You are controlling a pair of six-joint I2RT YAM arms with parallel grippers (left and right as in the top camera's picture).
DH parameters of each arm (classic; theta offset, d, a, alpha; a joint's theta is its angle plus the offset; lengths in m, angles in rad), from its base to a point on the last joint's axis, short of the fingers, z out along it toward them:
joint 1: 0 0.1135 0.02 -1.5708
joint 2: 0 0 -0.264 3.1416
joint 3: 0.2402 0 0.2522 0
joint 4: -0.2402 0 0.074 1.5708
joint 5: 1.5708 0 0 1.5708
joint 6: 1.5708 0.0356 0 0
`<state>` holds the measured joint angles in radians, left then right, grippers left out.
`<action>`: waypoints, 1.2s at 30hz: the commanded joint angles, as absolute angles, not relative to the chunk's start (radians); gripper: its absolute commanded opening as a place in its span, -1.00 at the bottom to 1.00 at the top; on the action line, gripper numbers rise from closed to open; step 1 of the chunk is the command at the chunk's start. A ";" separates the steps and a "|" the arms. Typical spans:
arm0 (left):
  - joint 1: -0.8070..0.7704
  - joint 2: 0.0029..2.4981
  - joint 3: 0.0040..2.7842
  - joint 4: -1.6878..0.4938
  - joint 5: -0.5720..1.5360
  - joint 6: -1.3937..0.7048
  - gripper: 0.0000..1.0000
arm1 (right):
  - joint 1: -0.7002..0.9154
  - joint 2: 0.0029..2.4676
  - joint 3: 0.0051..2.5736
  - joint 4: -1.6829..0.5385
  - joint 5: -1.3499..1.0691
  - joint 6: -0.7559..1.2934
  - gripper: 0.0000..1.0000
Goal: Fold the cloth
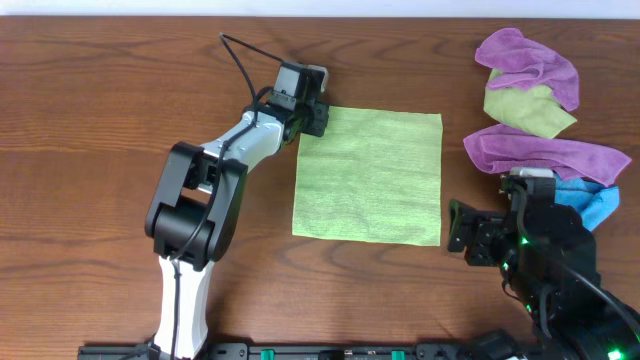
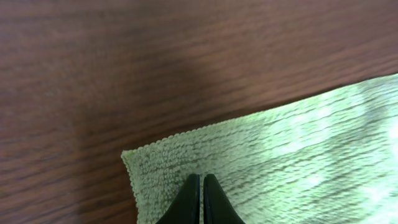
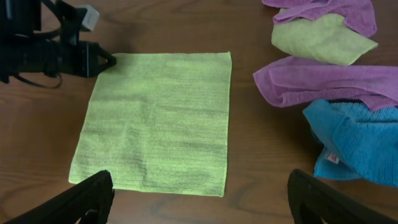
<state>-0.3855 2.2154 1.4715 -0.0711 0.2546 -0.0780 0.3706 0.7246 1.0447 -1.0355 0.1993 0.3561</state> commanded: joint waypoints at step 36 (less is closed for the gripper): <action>-0.260 2.229 1.501 -0.206 -0.104 0.201 -0.89 | 0.372 0.752 1.053 -1.044 0.289 0.361 0.76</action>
<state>-0.2676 2.2307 1.5059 -0.1829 -0.1711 0.1875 0.3706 0.7326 1.0447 -1.0420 0.2691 0.3561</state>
